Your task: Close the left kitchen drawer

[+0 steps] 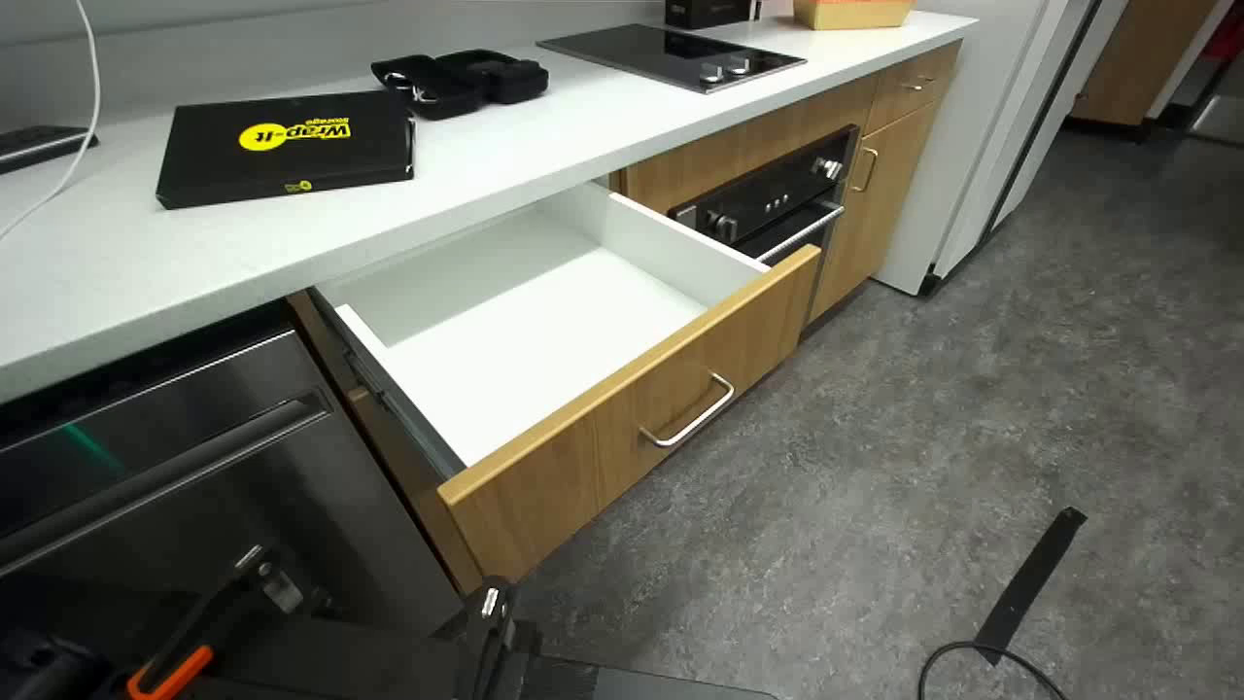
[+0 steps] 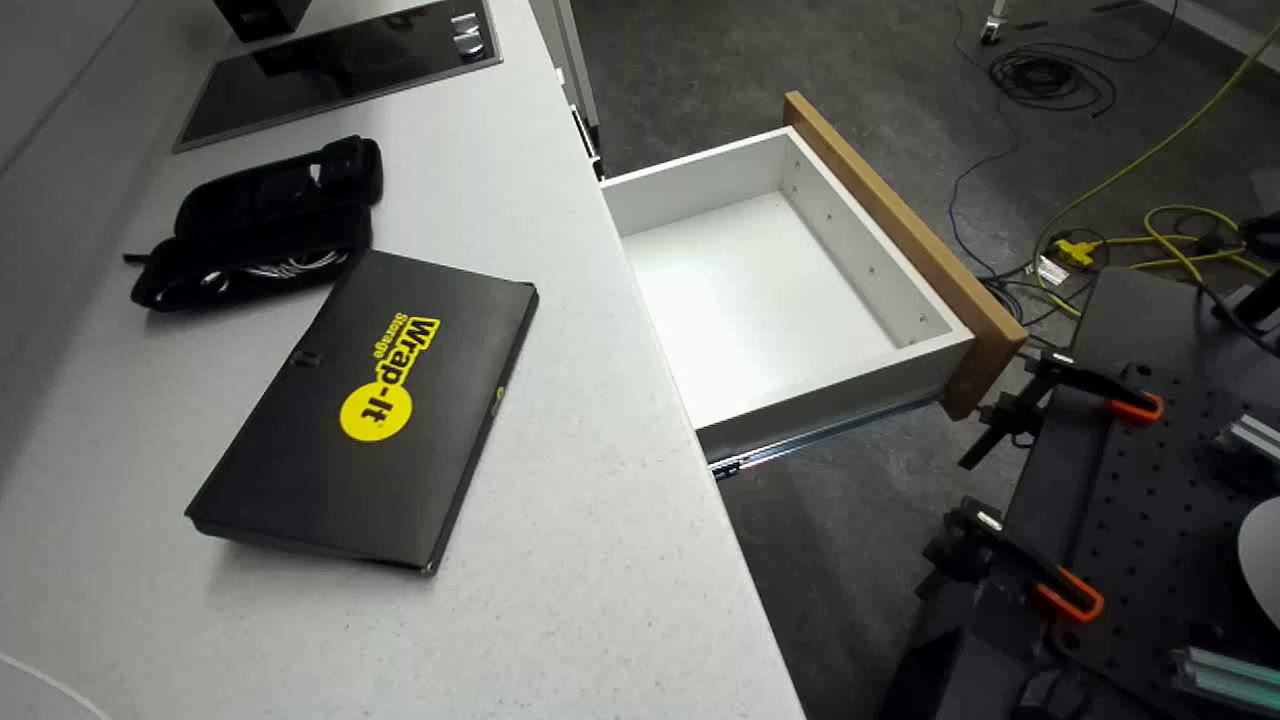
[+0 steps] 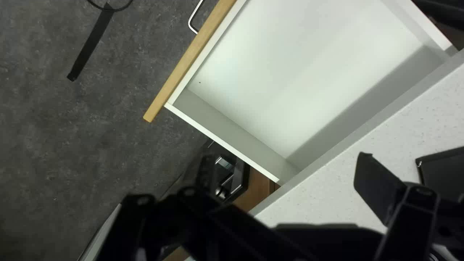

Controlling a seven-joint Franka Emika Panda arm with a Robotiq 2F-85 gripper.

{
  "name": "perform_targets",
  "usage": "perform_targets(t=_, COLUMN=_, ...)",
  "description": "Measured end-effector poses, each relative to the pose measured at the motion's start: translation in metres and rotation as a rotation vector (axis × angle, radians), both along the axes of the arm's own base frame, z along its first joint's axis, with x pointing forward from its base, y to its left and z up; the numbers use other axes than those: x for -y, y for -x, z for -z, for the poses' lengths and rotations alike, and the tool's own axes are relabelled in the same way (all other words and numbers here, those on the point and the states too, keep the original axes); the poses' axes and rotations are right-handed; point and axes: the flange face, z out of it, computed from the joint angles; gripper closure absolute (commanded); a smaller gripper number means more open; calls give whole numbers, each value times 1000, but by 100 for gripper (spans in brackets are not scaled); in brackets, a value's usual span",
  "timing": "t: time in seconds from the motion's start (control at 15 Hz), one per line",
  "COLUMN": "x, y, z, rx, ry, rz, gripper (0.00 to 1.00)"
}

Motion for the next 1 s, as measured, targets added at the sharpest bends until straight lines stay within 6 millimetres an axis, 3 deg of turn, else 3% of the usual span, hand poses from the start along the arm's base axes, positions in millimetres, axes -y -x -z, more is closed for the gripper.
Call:
perform_targets(t=0.67, x=1, y=0, z=4, rx=-8, ry=1, rz=1, gripper=0)
perform_targets(t=0.8, x=9, y=2, z=19, rx=-44, ry=18, rz=9, gripper=0)
perform_targets(t=1.0, x=43, y=13, z=60, rx=-135, ry=69, rz=50, gripper=0)
